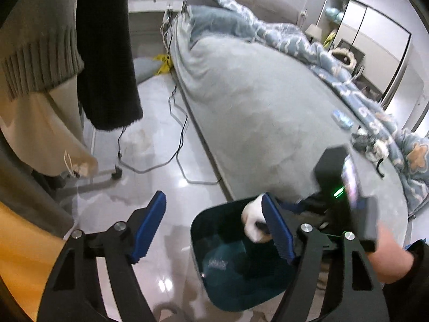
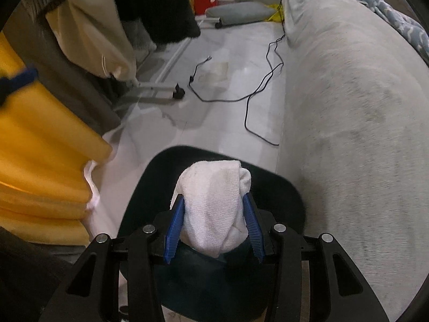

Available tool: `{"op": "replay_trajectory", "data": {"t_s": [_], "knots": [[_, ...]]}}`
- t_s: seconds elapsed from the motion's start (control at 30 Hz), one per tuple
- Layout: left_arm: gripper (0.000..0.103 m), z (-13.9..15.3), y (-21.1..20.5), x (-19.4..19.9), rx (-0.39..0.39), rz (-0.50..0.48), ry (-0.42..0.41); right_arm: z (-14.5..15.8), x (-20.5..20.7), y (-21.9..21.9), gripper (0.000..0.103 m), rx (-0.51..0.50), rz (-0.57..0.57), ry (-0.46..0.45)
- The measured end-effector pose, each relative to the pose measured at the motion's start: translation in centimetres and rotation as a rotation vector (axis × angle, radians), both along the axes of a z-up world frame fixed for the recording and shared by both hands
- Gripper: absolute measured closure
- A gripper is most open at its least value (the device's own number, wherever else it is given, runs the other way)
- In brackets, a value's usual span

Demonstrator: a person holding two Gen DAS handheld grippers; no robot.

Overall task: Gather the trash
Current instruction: 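Open the right tool to drop the white towel into the bin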

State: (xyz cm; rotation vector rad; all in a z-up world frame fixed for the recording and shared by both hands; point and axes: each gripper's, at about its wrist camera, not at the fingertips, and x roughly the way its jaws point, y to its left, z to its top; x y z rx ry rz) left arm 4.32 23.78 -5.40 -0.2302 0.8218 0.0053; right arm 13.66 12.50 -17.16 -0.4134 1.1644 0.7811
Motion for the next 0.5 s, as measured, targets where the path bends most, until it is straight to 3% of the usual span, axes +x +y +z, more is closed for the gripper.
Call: {"op": "replay_trajectory", "data": {"t_s": [0.2, 0.27, 0.4, 0.5], "knots": [[0.033, 2.2, -0.4, -0.6, -0.012, -0.003, -0.101, -2.3, -1.0, 0.5, 0.055, -0.086, 0.041, 0.011], [0.033, 2.9, -0.7, -0.8, -0.011, -0.006, -0.134, -2.5, -1.3, 0.3, 0.050, -0.102, 0.052, 0.011], [0.033, 3.9, -1.5, -0.8, -0.012, -0.005, -0.183, -2.5, -1.4, -0.1, 0.028, -0.128, 0.054, 0.003], [0.033, 4.5, -2.1, -0.8, 0.002, -0.006, -0.209, -1.8, -1.5, -0.8, 0.027, -0.120, 0.055, -0.001]]}}
